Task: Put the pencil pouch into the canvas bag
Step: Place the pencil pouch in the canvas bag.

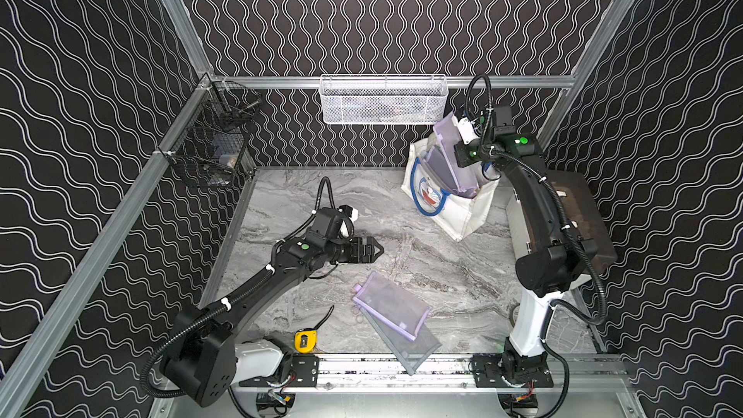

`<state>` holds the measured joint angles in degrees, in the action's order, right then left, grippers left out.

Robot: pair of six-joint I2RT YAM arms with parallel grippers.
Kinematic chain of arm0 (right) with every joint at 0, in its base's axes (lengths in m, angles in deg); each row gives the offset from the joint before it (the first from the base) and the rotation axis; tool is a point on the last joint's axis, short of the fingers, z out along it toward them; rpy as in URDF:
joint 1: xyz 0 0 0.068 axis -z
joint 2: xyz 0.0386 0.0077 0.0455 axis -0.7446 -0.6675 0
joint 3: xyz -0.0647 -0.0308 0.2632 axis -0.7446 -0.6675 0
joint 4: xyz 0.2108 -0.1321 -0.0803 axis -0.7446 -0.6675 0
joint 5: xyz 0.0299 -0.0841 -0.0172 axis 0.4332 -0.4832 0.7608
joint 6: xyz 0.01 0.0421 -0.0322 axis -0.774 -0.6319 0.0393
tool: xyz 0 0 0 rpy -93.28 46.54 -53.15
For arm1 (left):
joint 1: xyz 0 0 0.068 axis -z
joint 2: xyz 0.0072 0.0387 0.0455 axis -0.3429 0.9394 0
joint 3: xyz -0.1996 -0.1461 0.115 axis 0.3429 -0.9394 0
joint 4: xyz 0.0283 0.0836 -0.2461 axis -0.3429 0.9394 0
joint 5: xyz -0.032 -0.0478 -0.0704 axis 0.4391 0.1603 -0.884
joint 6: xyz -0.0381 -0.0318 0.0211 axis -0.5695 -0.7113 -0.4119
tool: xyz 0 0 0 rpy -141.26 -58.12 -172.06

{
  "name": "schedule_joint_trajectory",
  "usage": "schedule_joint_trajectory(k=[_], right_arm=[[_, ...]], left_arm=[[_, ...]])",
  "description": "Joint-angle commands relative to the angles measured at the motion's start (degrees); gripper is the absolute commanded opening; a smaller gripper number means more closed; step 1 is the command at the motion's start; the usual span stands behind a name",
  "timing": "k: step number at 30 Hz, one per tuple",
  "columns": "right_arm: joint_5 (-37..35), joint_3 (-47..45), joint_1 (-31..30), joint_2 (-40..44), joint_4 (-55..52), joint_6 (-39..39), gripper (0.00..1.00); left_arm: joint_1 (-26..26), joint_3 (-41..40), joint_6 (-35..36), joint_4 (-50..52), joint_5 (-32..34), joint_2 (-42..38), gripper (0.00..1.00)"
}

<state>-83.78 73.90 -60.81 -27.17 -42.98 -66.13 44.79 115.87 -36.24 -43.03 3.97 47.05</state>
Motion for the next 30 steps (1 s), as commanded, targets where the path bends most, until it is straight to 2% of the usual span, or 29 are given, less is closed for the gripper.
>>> schedule_joint_trajectory(k=[1,5,19,30], right_arm=[[0.71,-4.89,-0.06,1.76,3.55,1.60,0.00],[0.00,-8.17,-0.14,0.81,5.40,1.74,0.00],[3.41,-6.79,-0.90,-8.04,5.23,-2.72,0.00],[3.15,-0.80,-0.94,-14.09,0.48,-8.06,0.00]], left_arm=[[0.05,-0.12,0.11,-0.66,0.08,0.42,0.99],[0.01,-0.34,-0.64,-1.25,-0.05,0.98,0.99],[0.04,-0.84,-0.94,-1.37,0.43,1.17,0.99],[0.04,-0.36,-0.65,-0.69,1.04,1.13,0.98]])
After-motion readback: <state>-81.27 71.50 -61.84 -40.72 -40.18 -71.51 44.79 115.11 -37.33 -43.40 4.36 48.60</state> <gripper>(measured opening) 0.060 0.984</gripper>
